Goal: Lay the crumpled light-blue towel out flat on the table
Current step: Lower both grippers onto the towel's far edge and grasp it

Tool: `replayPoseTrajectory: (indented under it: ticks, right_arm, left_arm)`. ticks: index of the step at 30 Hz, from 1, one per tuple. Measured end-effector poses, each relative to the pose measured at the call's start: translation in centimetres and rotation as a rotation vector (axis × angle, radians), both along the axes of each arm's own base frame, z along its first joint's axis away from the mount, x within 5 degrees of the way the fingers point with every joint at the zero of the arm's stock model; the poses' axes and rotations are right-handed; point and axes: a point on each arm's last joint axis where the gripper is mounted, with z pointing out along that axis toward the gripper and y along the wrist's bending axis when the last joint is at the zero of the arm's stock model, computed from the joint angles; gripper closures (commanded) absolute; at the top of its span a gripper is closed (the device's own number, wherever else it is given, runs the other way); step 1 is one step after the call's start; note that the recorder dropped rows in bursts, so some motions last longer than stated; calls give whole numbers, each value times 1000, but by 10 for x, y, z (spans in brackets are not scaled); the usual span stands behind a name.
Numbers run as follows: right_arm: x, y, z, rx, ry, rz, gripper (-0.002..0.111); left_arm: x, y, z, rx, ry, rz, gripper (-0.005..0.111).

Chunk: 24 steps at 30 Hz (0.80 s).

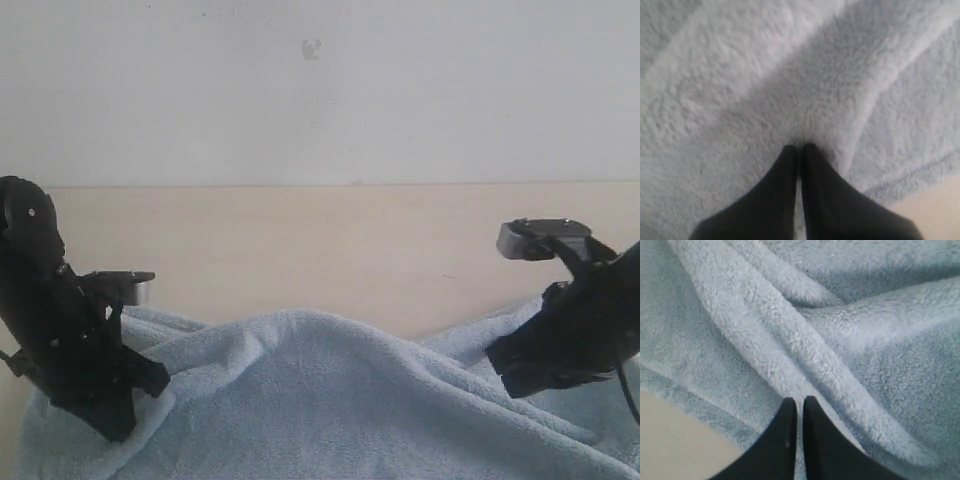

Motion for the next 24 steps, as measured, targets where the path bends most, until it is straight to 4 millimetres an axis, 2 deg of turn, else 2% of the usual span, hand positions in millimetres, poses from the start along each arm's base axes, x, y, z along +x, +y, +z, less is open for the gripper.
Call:
replayPoseTrajectory:
  ticks: [3, 7, 10, 12, 17, 24]
  right_arm:
    - [0, 10, -3, -28, -26, 31, 103]
    - [5, 15, -4, -9, -56, -23, 103]
    - [5, 20, -6, 37, -28, -65, 103]
    - [5, 23, -10, 66, 2, -67, 103]
    - [6, 29, -19, 116, 35, -31, 103]
    - [6, 32, -18, 152, 42, -40, 103]
  left_arm:
    - [9, -2, 11, -28, -135, 47, 103]
    - [20, -2, 36, -55, -339, 95, 103]
    - [27, 3, 39, 5, -447, 19, 103]
    - [33, 7, 33, 49, -493, -23, 103]
    - [49, 19, 7, 91, -543, 4, 103]
    - [56, 40, -12, 118, -517, 59, 103]
